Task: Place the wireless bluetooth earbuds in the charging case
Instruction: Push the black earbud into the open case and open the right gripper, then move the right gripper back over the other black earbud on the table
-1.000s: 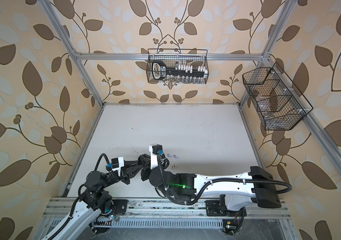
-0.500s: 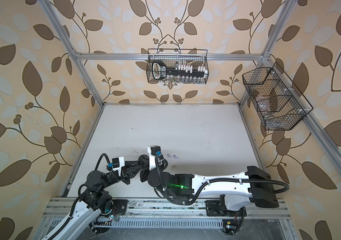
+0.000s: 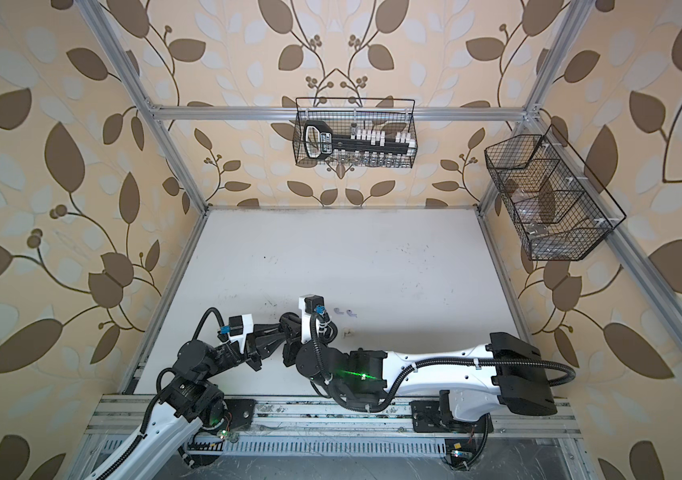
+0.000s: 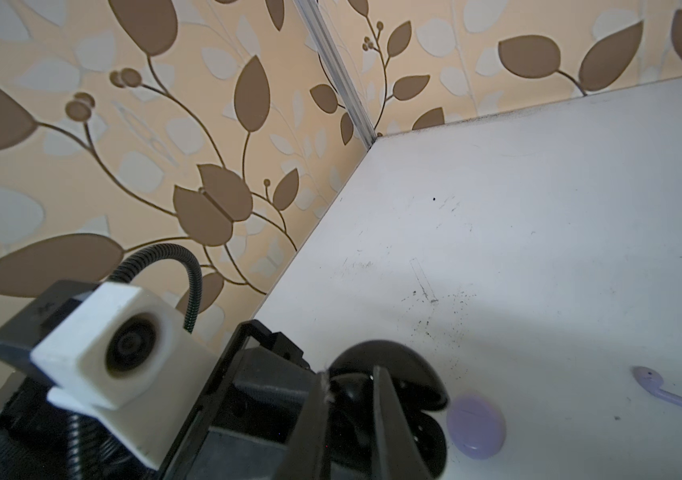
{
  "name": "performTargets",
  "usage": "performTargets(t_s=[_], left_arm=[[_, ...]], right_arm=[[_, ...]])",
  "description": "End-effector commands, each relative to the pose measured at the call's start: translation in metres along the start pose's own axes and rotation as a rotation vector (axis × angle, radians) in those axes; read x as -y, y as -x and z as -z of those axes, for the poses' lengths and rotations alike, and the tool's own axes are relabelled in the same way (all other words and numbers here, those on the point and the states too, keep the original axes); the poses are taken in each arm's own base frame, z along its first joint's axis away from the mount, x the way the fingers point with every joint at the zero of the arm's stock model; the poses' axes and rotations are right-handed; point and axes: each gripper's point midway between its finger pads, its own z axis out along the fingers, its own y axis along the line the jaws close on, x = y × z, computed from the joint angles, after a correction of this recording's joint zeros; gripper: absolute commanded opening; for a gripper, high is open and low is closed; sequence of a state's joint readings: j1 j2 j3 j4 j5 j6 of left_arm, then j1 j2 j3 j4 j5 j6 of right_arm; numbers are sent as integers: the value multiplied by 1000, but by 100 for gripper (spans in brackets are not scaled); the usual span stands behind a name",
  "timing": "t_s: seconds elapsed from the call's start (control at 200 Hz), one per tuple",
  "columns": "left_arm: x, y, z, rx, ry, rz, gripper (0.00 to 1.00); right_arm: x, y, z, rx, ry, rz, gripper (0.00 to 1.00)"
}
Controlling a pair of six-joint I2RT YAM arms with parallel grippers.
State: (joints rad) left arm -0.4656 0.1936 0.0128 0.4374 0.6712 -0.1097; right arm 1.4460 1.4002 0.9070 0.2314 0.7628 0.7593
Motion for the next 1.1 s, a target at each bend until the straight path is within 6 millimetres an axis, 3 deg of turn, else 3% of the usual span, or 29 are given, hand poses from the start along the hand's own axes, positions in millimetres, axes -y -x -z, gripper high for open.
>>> performTargets(t_s=[0.0, 0.25, 0.58, 0.9, 1.095], left_arm=[[9, 26, 2, 88, -25, -83, 0], [10, 26, 2, 91, -28, -86, 0], [10, 27, 3, 95, -30, -90, 0], [11, 27, 3, 95, -33, -91, 0], [9, 26, 3, 97, -24, -102, 0]], right_arm=[[15, -10, 4, -24, -44, 20, 12], [12, -14, 4, -49, -27, 30, 12], [10, -12, 5, -46, -27, 37, 26], [4, 10, 30, -12, -13, 67, 44], [12, 37, 62, 38, -28, 98, 54]])
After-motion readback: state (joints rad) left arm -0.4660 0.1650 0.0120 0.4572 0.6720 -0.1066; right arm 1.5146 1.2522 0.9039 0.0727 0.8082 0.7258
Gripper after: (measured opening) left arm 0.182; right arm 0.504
